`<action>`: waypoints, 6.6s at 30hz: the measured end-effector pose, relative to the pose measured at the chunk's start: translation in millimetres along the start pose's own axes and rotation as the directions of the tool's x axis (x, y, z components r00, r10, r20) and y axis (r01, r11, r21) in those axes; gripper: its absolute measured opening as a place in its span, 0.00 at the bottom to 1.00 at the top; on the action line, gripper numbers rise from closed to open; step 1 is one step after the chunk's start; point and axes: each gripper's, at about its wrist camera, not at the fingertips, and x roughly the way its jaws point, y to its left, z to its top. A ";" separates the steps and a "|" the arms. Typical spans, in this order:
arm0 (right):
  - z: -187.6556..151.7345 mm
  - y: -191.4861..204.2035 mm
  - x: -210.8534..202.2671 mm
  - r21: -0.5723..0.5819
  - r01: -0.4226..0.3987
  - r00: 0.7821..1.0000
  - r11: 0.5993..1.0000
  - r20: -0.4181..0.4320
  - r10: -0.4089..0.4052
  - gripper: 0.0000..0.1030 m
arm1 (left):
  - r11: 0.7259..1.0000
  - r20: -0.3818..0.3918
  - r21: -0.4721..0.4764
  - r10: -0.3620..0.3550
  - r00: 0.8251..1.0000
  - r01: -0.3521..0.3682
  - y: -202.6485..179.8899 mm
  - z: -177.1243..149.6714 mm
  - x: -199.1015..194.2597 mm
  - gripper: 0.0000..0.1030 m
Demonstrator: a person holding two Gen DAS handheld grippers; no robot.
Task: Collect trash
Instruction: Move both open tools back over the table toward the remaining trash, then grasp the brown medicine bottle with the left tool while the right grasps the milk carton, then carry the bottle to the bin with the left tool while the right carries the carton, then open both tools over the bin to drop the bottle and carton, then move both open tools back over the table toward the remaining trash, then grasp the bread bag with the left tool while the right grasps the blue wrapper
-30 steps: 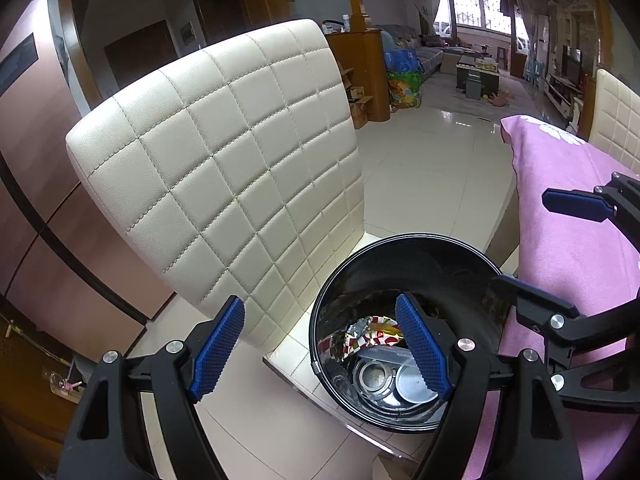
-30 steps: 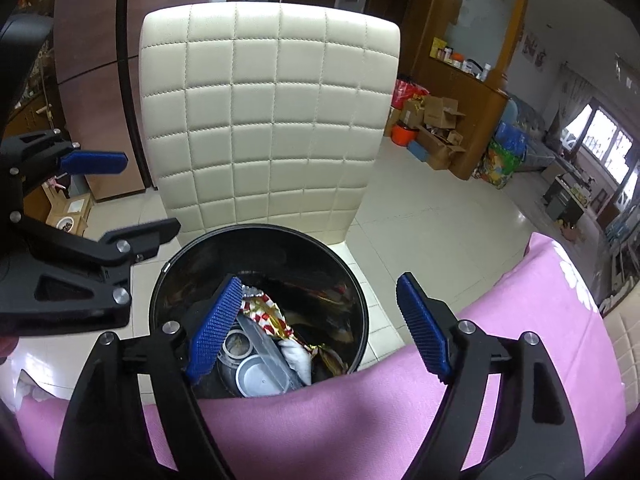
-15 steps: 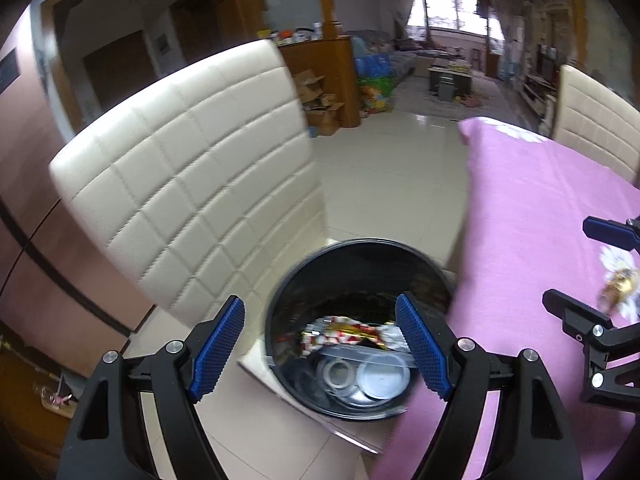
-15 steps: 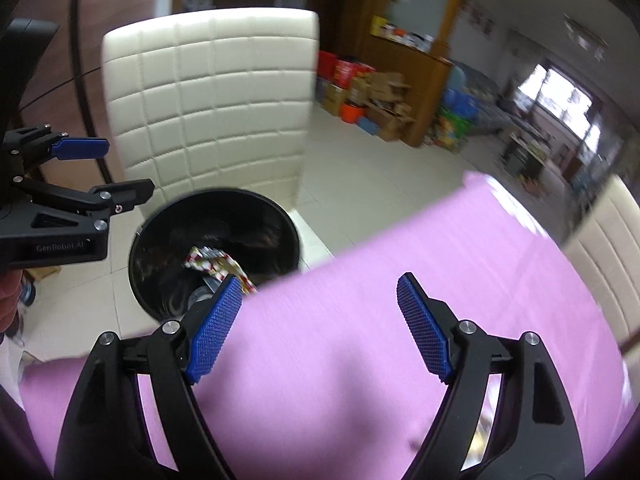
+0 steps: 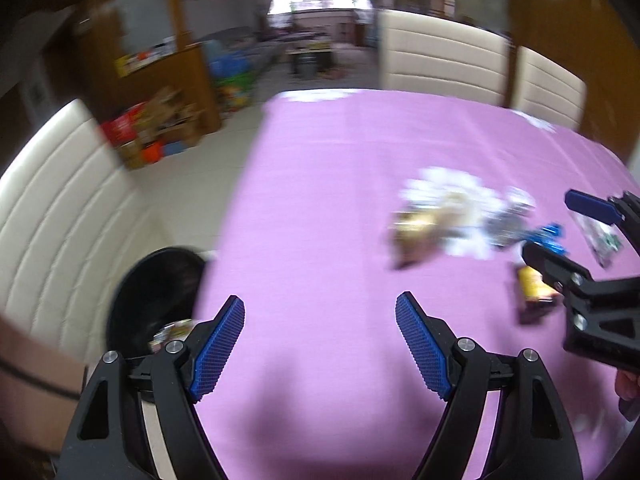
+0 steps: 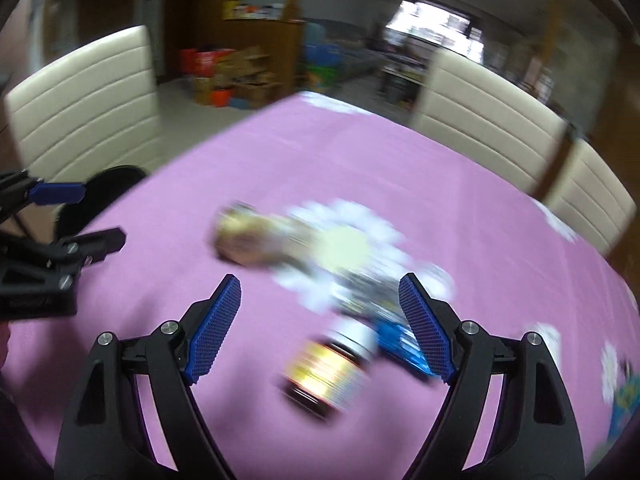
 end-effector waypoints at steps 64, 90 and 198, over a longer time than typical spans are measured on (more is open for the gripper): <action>16.2 50.5 -18.1 -0.151 -0.127 0.989 0.980 0.059 0.137 0.51 | 0.999 0.033 -0.023 0.043 0.999 -0.042 13.1 -18.9 -12.4 0.42; 90.8 209.2 8.8 -0.419 -0.324 0.923 0.848 0.056 0.380 0.51 | 0.934 -0.006 -0.255 0.256 0.967 -0.249 157.4 -49.3 -21.7 0.42; -29.2 -67.1 72.2 0.237 0.034 0.992 0.971 -0.129 -0.003 0.61 | 0.971 -0.067 0.193 -0.128 0.990 0.138 -61.2 48.3 98.3 0.69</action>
